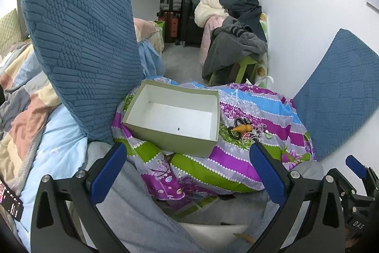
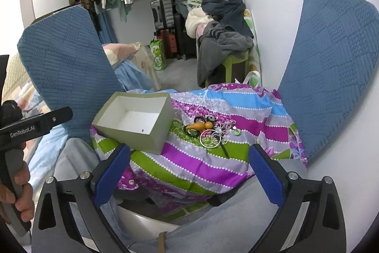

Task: Organize jewelry
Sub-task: 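Move both tools toward the jewelry lying beside the white box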

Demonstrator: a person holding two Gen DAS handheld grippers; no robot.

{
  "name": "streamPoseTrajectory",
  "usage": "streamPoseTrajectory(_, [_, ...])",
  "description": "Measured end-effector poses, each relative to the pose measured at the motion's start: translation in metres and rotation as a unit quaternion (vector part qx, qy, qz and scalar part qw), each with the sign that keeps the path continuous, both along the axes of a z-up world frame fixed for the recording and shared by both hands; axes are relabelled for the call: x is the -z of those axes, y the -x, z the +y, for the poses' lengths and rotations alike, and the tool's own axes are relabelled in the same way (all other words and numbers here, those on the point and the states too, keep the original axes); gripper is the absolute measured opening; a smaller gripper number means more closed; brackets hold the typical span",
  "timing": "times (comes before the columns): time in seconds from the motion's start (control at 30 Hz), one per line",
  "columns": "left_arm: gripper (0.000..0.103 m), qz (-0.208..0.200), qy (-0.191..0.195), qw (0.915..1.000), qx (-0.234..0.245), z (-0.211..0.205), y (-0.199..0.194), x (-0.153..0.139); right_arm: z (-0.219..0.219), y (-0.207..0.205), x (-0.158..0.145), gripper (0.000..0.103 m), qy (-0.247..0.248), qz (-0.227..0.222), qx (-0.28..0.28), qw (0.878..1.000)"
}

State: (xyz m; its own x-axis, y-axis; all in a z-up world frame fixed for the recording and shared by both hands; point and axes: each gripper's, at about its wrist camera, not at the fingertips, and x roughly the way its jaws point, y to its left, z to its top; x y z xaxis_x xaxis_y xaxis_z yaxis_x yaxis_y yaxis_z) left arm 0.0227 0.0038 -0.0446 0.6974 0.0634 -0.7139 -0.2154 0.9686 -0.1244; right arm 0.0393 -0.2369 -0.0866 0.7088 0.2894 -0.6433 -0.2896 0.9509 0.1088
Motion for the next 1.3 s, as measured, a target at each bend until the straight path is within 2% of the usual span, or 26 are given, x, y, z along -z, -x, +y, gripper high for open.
streamPoseTrajectory(0.43, [0.103,0.013,-0.005,0.9999,0.000,-0.002,-0.015,0.021,-0.007,-0.018,0.024,0.092,-0.017,0.008,0.022,1.000])
streamPoseTrajectory(0.63, [0.103,0.018,-0.004,0.9998,0.003,-0.001,-0.017,0.028,-0.007,-0.017,0.027,0.084,-0.011,0.006,0.033,0.999])
streamPoseTrajectory(1.03, [0.103,0.020,-0.003,0.9998,0.004,-0.002,-0.014,0.028,-0.011,-0.017,0.028,0.076,-0.005,0.005,0.039,0.999])
streamPoseTrajectory(1.3, [0.103,0.032,0.007,0.9993,0.017,-0.006,-0.024,0.036,-0.015,-0.027,0.040,0.078,-0.004,0.007,0.042,0.999])
